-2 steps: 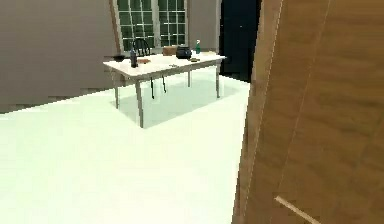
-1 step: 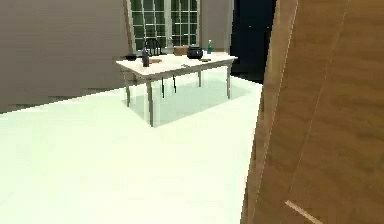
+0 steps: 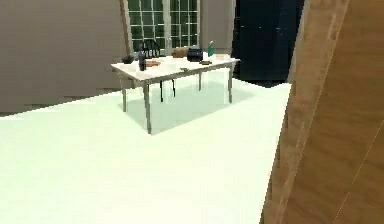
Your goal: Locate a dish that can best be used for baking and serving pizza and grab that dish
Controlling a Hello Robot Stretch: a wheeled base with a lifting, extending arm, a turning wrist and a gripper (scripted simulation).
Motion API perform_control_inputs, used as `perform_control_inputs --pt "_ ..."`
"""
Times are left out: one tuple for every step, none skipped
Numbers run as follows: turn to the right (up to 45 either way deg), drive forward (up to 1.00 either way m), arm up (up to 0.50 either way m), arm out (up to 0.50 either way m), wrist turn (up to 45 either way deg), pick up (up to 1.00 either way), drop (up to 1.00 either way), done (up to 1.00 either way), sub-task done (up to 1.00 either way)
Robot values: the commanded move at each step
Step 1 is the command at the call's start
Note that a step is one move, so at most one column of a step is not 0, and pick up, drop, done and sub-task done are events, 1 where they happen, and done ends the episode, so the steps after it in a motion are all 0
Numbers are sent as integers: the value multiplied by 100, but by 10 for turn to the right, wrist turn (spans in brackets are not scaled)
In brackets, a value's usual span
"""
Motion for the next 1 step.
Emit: perform_control_inputs --pt "-210 0 0 0 0 0 0 0 0"
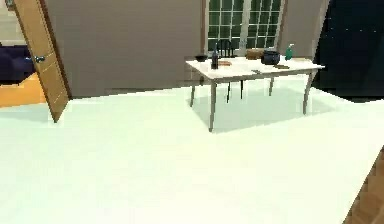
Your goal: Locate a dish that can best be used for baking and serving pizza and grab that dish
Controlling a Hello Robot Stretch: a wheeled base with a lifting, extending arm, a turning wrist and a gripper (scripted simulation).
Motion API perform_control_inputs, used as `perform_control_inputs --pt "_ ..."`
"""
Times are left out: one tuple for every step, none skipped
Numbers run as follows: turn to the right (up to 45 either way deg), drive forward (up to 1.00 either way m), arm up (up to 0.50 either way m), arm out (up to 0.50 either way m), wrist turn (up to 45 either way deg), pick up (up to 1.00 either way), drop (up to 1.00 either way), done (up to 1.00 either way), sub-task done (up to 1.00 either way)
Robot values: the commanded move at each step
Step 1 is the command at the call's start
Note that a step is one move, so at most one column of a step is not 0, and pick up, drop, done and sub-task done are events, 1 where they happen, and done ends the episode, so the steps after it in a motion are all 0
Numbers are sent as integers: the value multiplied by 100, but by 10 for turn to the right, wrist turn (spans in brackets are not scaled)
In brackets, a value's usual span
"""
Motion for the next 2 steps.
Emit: perform_control_inputs --pt "0 100 0 0 0 0 0 0 0" --pt "-30 0 0 0 0 0 0 0 0"
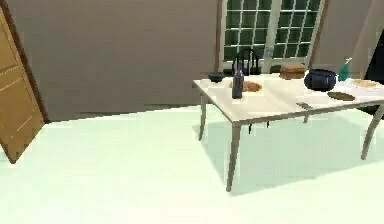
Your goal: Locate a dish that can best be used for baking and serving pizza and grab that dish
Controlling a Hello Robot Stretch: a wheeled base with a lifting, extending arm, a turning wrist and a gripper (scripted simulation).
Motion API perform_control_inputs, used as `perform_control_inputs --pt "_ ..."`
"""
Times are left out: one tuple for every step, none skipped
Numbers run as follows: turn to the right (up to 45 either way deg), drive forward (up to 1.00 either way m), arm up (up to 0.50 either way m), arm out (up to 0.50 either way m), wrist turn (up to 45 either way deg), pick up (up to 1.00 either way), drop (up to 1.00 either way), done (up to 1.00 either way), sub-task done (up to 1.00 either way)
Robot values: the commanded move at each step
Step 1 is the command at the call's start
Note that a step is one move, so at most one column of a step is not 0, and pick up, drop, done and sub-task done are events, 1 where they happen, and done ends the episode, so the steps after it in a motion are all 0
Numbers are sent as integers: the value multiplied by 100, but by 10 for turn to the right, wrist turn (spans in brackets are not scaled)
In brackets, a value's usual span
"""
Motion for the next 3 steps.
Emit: perform_control_inputs --pt "0 100 0 0 0 0 0 0 0" --pt "0 5 0 0 0 0 0 0 0" --pt "-450 0 0 0 0 0 0 0 0"
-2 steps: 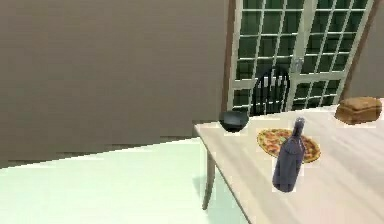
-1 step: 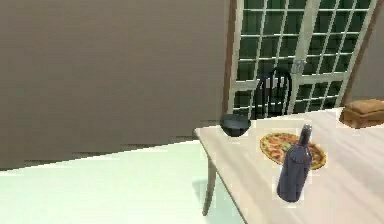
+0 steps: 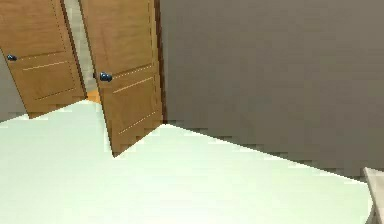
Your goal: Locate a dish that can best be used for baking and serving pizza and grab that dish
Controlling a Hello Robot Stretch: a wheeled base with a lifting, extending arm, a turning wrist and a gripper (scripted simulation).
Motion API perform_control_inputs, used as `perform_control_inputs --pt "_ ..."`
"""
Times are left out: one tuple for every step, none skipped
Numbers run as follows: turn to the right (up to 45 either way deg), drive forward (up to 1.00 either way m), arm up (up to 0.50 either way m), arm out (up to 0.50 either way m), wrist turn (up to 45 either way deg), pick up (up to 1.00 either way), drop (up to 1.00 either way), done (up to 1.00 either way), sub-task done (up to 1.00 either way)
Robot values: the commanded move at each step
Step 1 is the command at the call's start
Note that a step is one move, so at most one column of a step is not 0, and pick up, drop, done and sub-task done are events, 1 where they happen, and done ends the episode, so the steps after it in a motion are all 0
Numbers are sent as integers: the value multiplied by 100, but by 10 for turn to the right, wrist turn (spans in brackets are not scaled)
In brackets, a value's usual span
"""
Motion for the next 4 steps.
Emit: perform_control_inputs --pt "-120 0 0 0 0 0 0 0 0" --pt "450 0 0 0 0 0 0 0 0" --pt "0 65 0 0 0 0 0 0 0" --pt "-120 0 0 0 0 0 0 0 0"
